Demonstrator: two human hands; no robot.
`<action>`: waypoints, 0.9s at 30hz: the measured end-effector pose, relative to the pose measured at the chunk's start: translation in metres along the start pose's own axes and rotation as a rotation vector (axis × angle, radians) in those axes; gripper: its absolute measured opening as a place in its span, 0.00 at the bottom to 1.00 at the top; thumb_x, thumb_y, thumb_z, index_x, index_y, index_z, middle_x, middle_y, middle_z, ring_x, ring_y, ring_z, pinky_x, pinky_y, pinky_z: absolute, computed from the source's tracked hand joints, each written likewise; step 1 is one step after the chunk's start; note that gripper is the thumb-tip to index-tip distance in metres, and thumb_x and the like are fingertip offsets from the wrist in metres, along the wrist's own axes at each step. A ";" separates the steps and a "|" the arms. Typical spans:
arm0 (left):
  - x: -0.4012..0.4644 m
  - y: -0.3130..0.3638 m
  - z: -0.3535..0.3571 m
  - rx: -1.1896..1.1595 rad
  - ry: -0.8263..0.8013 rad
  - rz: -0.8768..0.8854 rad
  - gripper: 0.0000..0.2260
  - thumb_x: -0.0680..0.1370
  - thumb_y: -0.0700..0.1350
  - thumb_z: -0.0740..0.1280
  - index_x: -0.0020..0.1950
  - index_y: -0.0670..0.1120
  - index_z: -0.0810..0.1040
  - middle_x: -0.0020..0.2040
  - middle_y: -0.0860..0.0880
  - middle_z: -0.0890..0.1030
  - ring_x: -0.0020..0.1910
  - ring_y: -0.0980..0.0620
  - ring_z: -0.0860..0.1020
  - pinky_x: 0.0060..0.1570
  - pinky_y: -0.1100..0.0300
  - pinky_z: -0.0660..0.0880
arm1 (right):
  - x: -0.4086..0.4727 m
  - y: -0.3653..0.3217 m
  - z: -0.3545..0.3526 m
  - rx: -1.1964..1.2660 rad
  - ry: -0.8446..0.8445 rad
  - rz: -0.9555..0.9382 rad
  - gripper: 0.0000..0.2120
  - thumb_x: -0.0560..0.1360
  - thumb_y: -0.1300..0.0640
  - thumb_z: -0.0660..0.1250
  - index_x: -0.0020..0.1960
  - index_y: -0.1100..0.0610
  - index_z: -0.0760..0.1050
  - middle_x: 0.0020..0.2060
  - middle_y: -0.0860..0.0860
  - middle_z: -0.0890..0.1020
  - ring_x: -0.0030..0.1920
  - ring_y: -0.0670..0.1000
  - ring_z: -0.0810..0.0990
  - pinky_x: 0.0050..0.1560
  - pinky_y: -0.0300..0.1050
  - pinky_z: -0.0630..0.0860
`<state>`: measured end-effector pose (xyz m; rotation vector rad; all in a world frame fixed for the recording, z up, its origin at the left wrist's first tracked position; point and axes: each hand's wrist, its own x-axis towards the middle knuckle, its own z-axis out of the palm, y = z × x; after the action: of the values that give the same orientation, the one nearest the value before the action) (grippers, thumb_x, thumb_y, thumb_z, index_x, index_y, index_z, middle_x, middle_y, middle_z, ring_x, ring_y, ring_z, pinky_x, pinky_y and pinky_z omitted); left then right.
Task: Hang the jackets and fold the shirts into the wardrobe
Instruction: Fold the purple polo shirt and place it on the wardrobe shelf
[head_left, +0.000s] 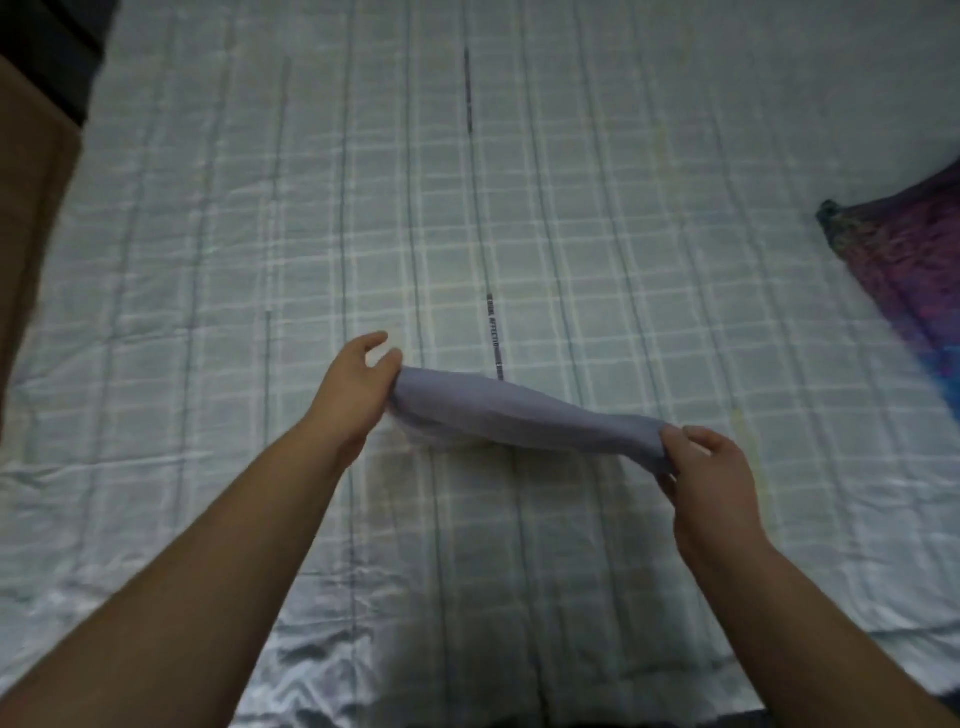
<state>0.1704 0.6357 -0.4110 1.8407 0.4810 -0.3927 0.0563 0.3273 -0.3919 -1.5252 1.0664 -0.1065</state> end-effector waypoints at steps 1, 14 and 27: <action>-0.016 -0.002 -0.005 -0.016 -0.040 0.021 0.13 0.80 0.51 0.64 0.64 0.55 0.78 0.60 0.48 0.79 0.59 0.45 0.78 0.57 0.45 0.77 | -0.004 -0.005 -0.004 0.010 0.012 -0.026 0.11 0.73 0.55 0.70 0.55 0.54 0.76 0.39 0.54 0.79 0.42 0.54 0.78 0.45 0.49 0.76; -0.077 -0.022 -0.044 0.053 -0.327 -0.068 0.10 0.72 0.39 0.76 0.49 0.53 0.84 0.36 0.53 0.82 0.39 0.55 0.79 0.43 0.58 0.73 | -0.011 -0.019 -0.017 -0.262 -0.066 -0.103 0.06 0.70 0.50 0.70 0.47 0.48 0.80 0.46 0.53 0.81 0.45 0.51 0.79 0.47 0.48 0.76; 0.151 -0.023 0.031 -0.152 -0.143 -0.409 0.05 0.77 0.43 0.69 0.41 0.46 0.77 0.32 0.50 0.78 0.33 0.52 0.74 0.34 0.60 0.71 | 0.207 -0.027 0.143 -0.335 -0.274 0.109 0.07 0.75 0.57 0.69 0.39 0.54 0.74 0.43 0.57 0.79 0.44 0.57 0.81 0.49 0.54 0.82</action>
<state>0.2883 0.6321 -0.5138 1.5507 0.7690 -0.7377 0.2772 0.2938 -0.5111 -1.7162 0.9758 0.3646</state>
